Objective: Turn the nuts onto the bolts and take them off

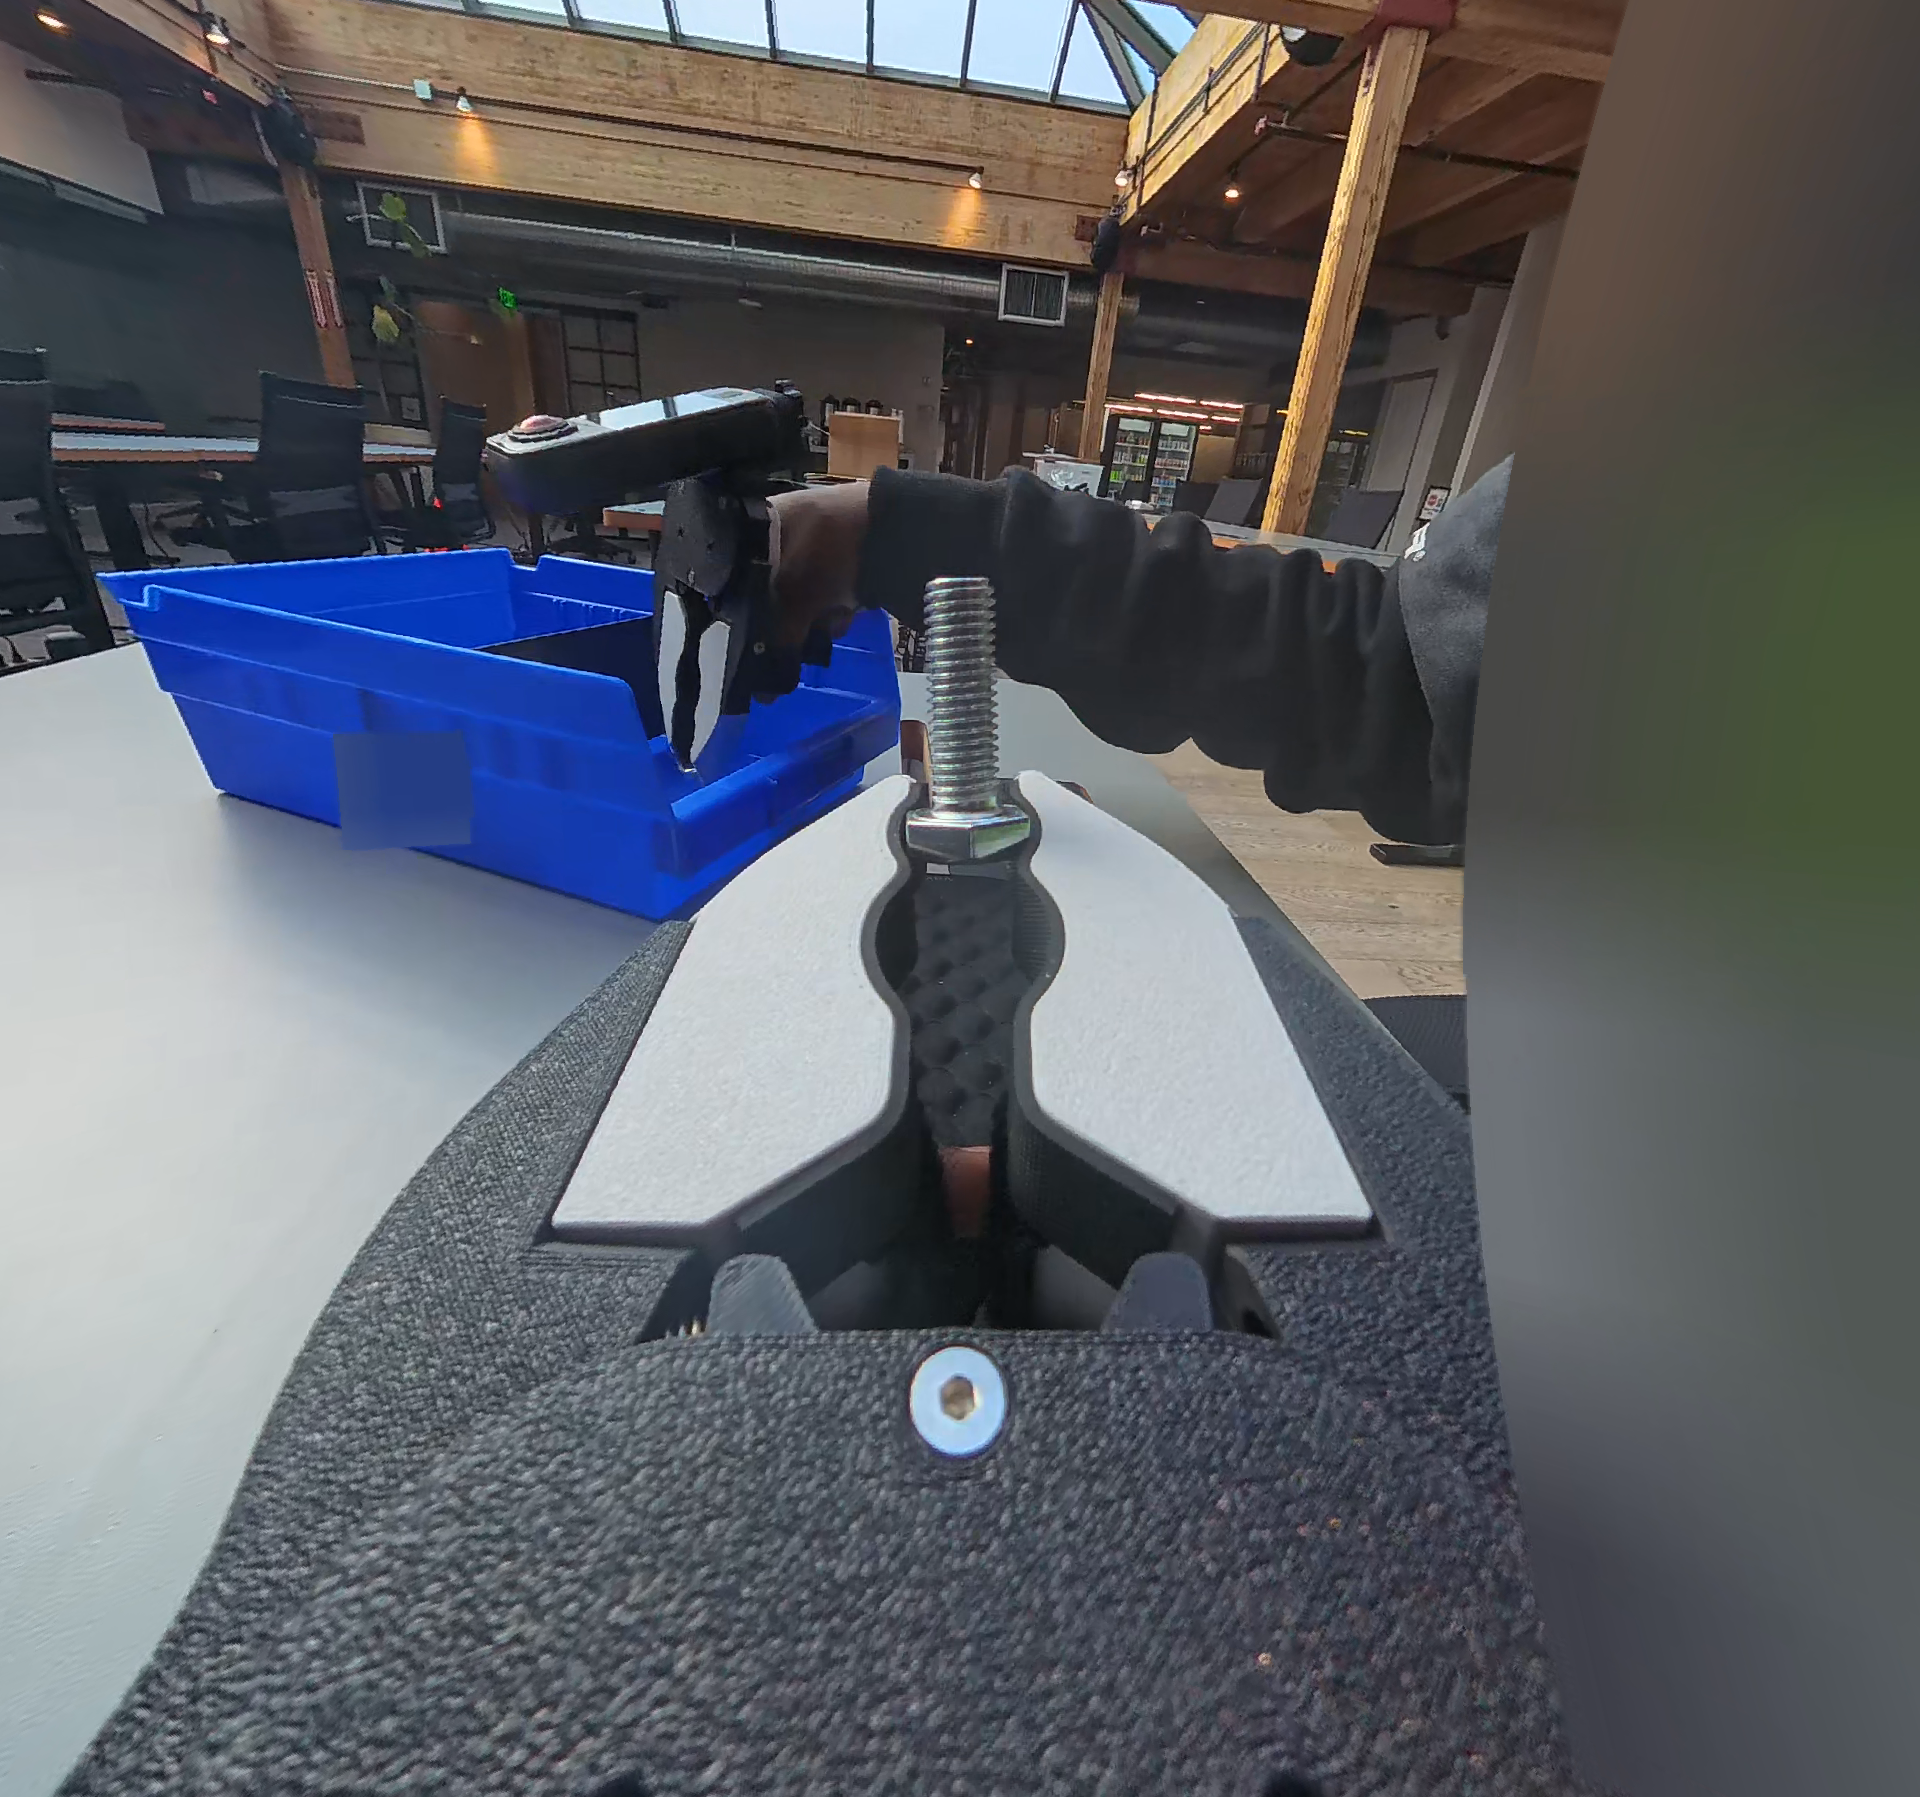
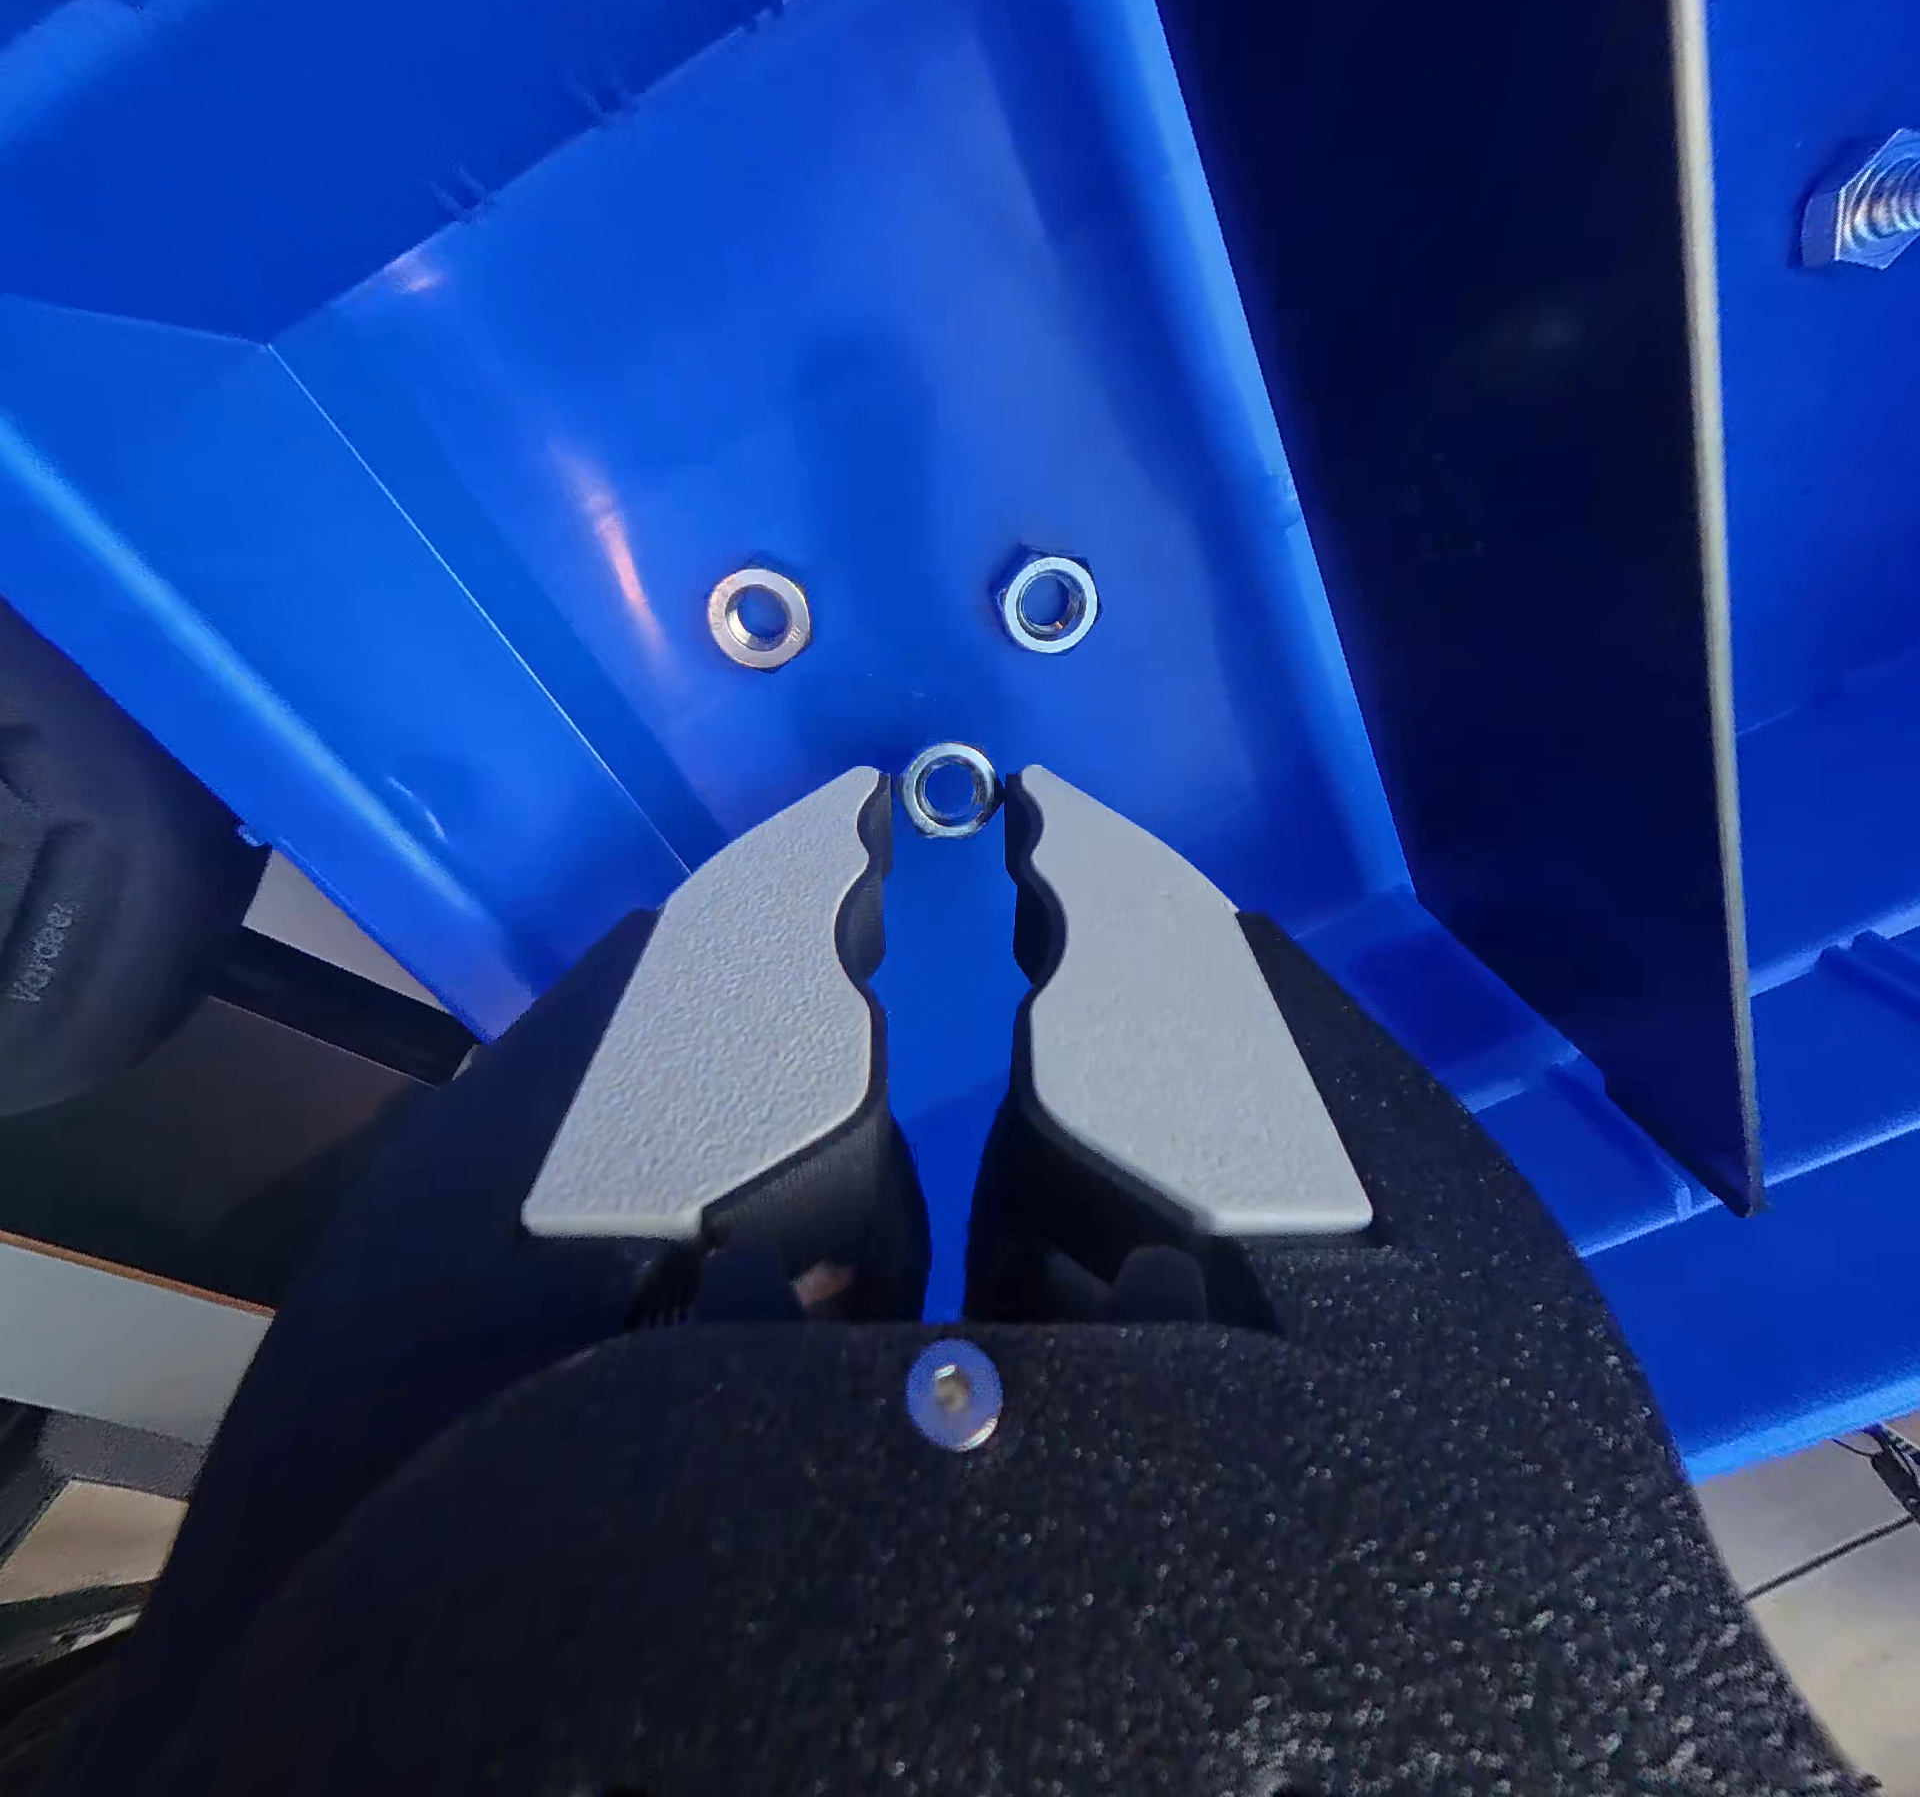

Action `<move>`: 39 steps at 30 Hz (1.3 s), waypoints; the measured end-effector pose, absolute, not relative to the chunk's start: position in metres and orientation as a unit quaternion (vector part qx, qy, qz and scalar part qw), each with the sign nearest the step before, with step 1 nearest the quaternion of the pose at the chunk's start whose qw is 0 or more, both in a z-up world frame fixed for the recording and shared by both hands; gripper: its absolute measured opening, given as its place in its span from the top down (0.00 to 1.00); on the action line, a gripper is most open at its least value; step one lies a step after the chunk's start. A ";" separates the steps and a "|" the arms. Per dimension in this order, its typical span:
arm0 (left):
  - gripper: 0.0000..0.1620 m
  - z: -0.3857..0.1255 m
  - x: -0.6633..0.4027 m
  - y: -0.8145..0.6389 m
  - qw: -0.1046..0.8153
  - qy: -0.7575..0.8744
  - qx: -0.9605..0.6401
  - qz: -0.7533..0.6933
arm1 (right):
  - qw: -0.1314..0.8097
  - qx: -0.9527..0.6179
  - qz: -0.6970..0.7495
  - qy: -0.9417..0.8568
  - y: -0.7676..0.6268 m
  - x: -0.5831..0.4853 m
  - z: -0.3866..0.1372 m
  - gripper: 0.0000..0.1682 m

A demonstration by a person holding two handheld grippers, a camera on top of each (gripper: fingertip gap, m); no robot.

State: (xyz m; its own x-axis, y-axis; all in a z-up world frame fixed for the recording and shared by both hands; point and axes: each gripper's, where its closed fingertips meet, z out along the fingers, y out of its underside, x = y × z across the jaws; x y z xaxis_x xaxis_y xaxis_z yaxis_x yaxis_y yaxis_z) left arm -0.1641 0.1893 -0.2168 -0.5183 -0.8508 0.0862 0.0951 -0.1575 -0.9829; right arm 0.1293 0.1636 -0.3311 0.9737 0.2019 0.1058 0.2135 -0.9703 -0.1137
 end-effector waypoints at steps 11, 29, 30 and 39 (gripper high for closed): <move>0.92 -0.217 -0.164 0.192 0.349 0.542 -0.351 -0.679 | 0.295 -0.937 0.089 -0.164 0.213 0.006 -0.236 0.82; 0.90 -0.219 -0.159 0.192 0.367 0.549 -0.362 -0.658 | 0.338 -0.826 0.195 -0.407 0.208 -0.182 -0.191 0.95; 0.85 -0.220 -0.158 0.191 0.369 0.553 -0.364 -0.653 | 0.342 -0.828 0.187 -0.403 0.208 -0.175 -0.188 0.95; 0.51 -0.230 -0.149 0.188 0.380 0.580 -0.383 -0.610 | 0.327 -0.923 -0.061 -0.192 0.235 0.050 -0.157 0.95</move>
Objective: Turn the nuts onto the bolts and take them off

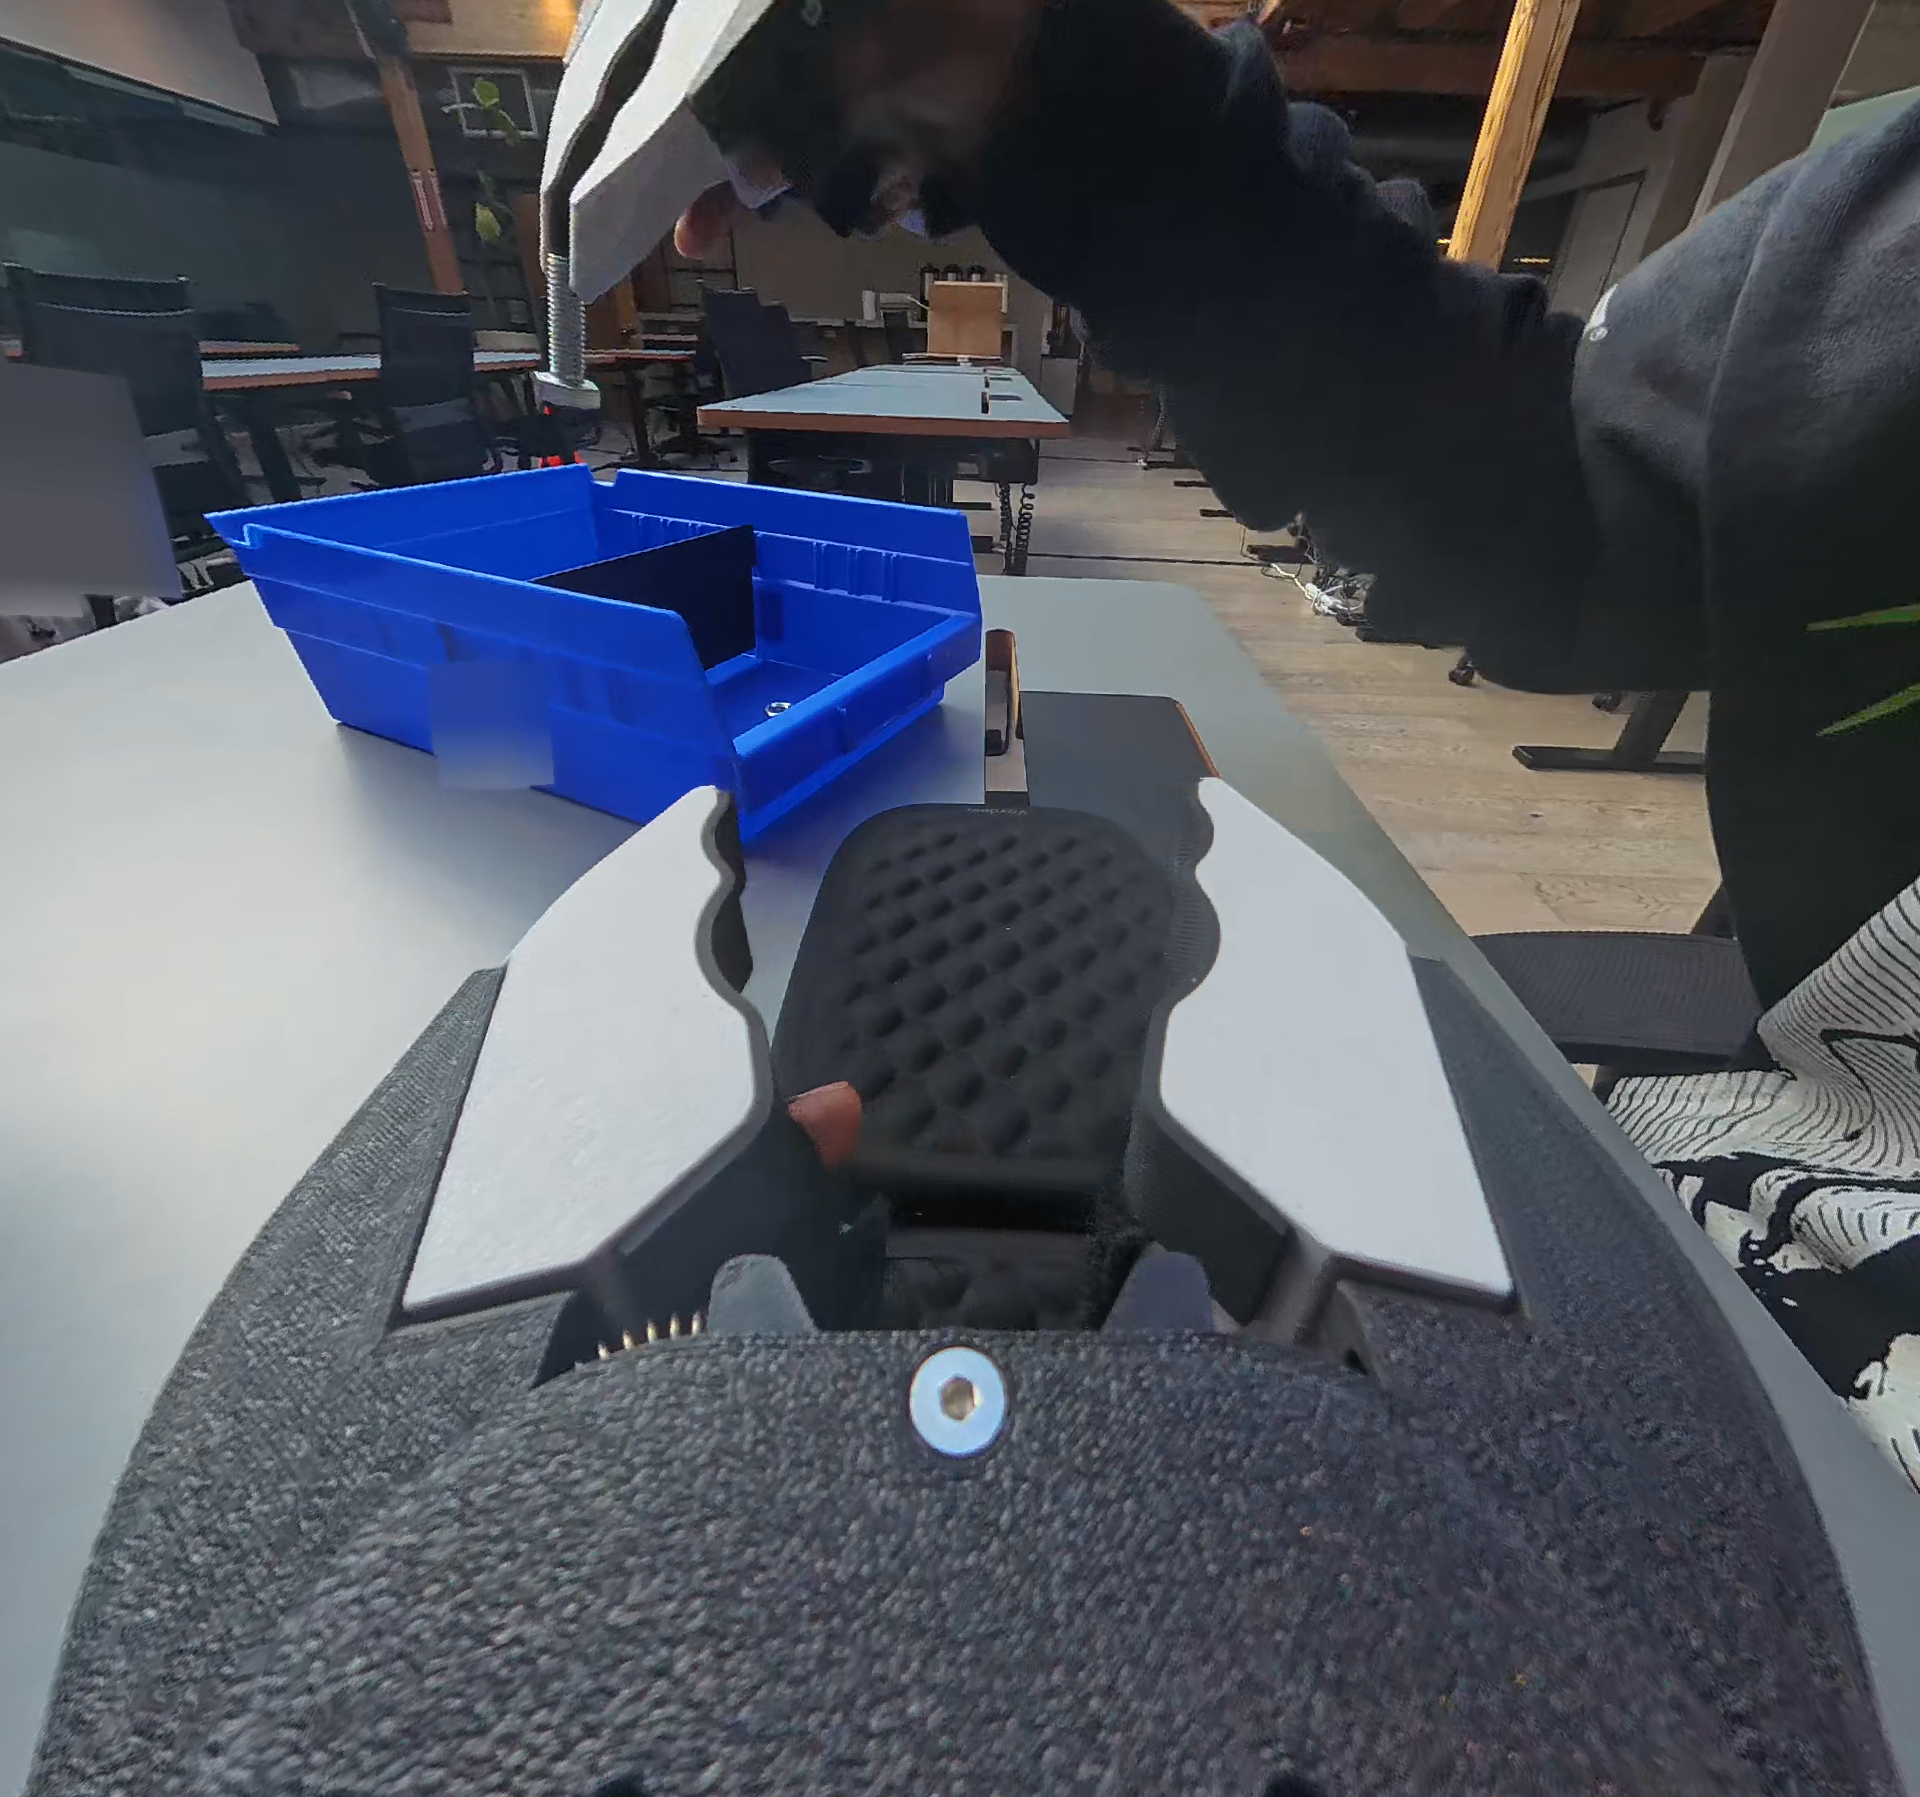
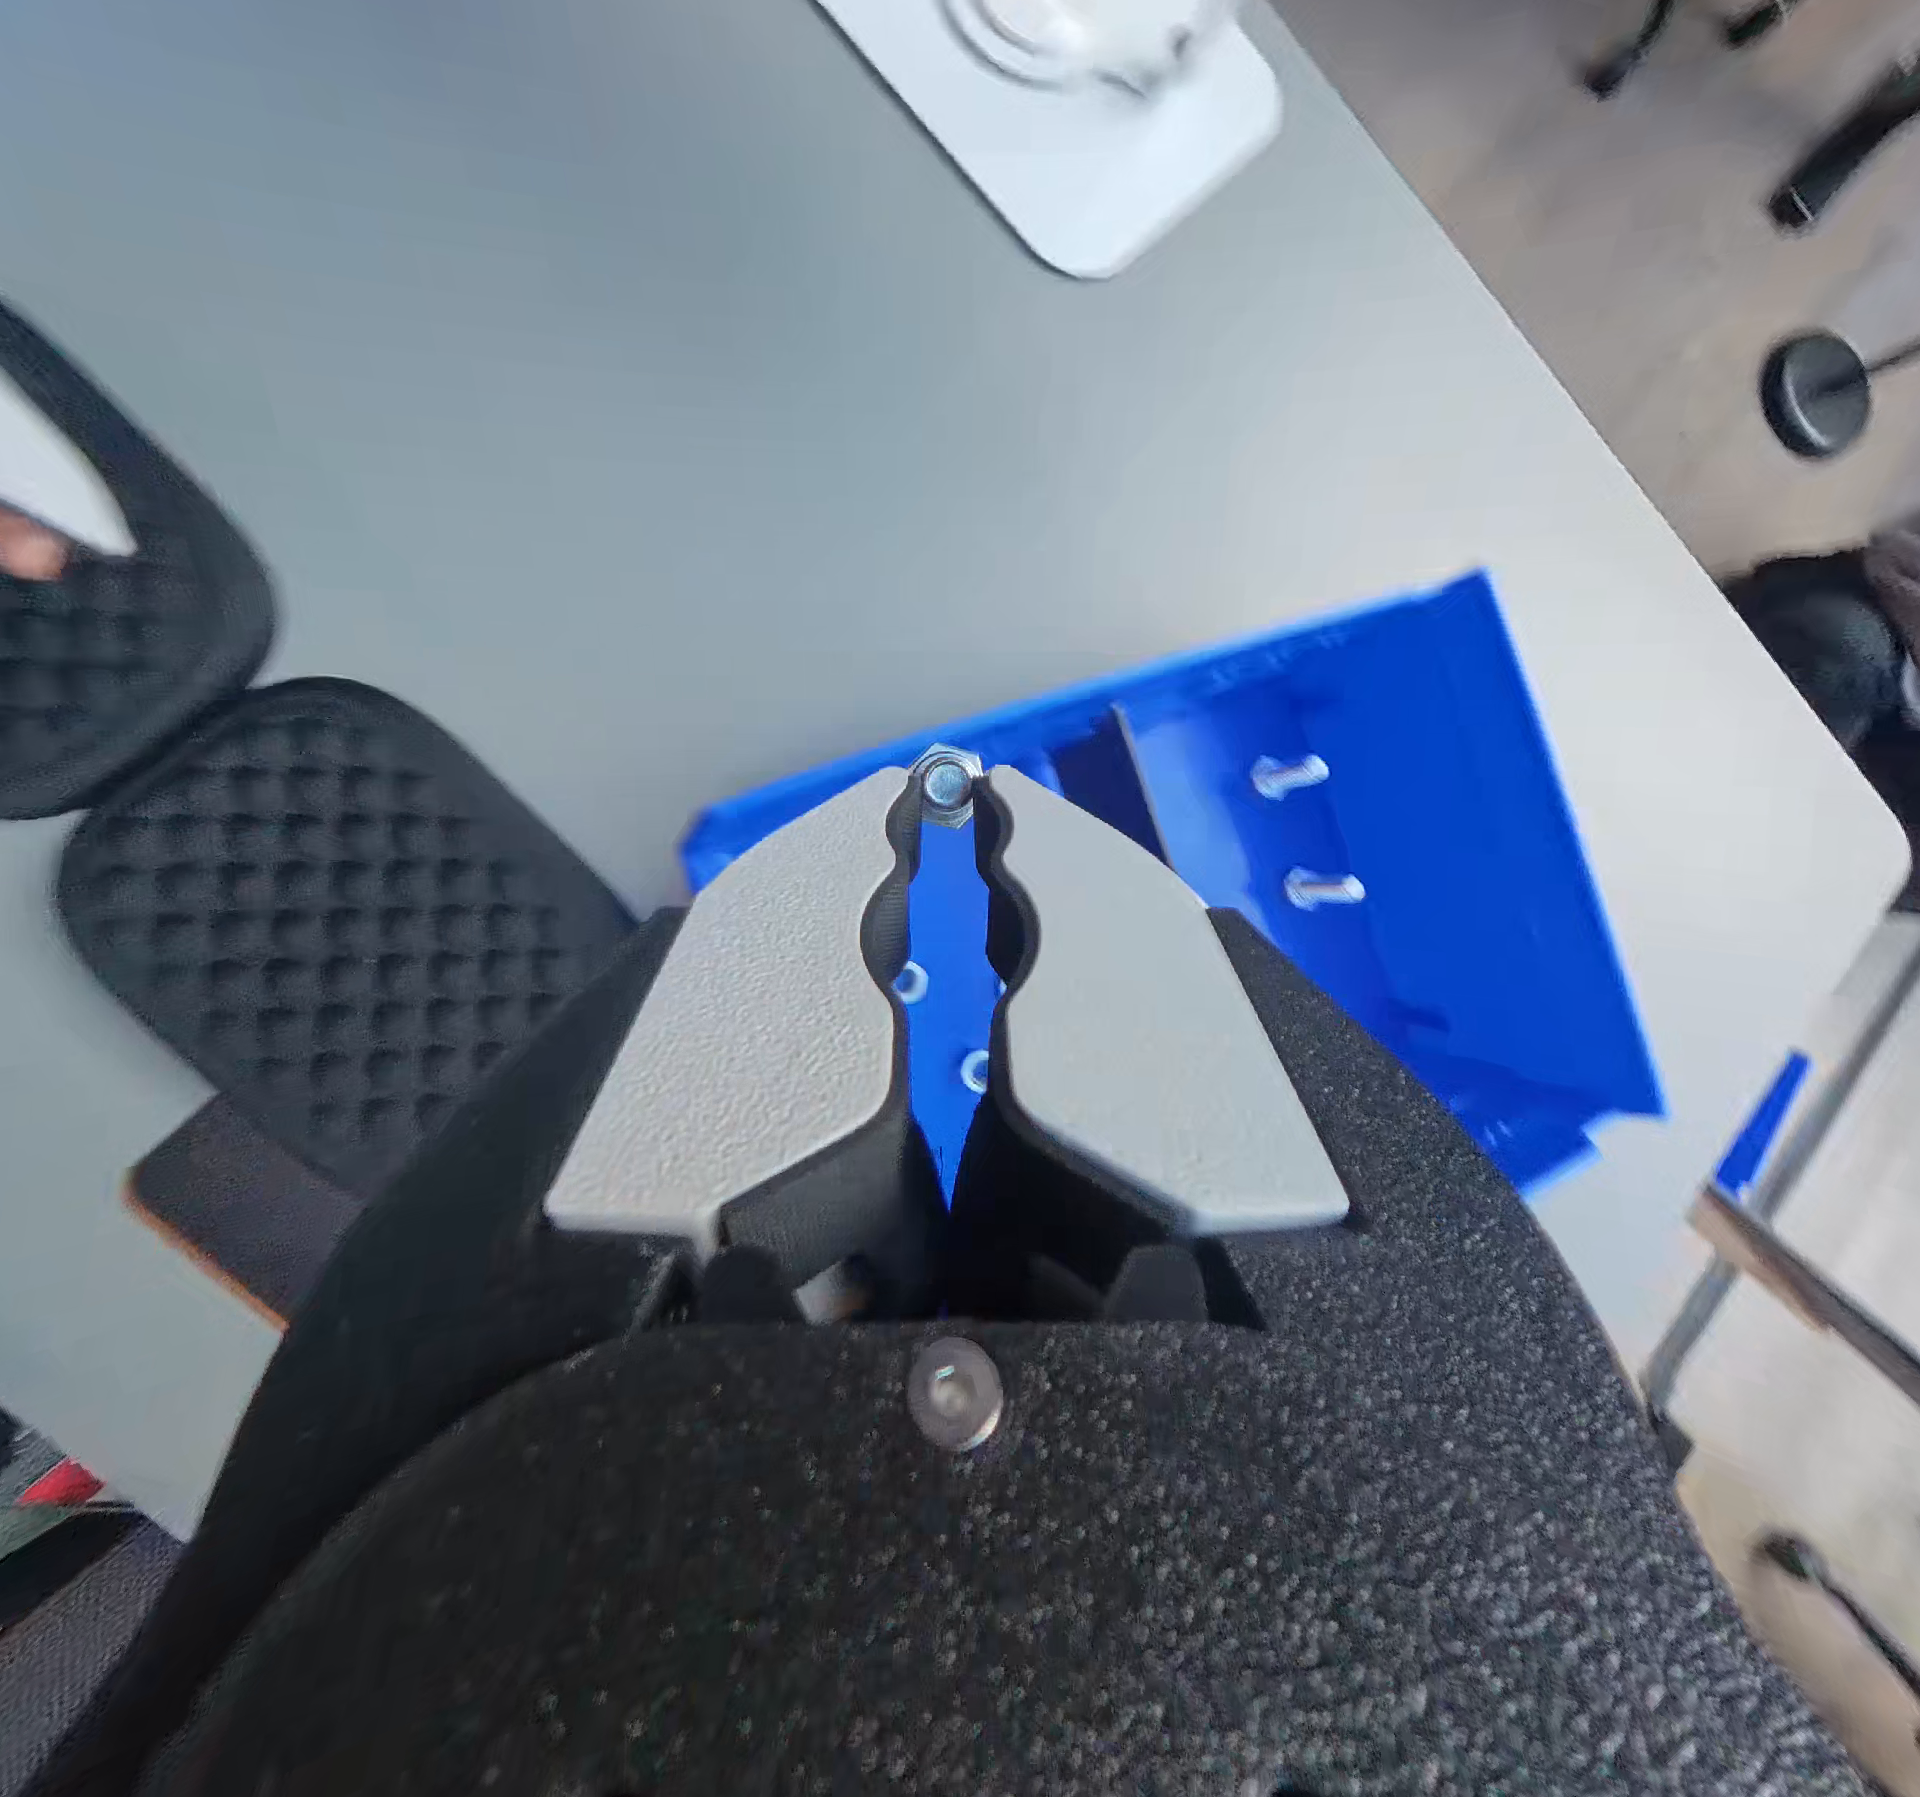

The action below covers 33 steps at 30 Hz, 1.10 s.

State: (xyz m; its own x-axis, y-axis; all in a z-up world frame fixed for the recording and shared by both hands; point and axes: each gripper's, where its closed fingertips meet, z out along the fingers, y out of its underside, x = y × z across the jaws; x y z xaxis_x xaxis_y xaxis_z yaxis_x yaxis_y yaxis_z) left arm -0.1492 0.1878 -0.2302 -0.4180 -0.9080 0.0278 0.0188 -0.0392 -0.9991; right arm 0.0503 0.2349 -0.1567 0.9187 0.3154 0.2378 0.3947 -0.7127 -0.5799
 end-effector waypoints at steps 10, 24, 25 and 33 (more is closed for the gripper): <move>0.52 -0.231 -0.149 0.187 0.374 0.581 -0.382 -0.614 | 0.198 -0.969 -0.149 0.022 0.247 0.226 -0.233 0.95; 0.54 -0.230 -0.150 0.188 0.372 0.578 -0.381 -0.619 | 0.124 -0.977 -0.067 0.160 0.253 0.264 -0.303 0.94; 0.54 -0.230 -0.150 0.188 0.372 0.578 -0.381 -0.619 | 0.121 -0.977 -0.069 0.160 0.253 0.265 -0.305 0.94; 0.54 -0.230 -0.150 0.187 0.373 0.581 -0.379 -0.616 | 0.143 -0.974 -0.061 0.163 0.254 0.260 -0.299 0.89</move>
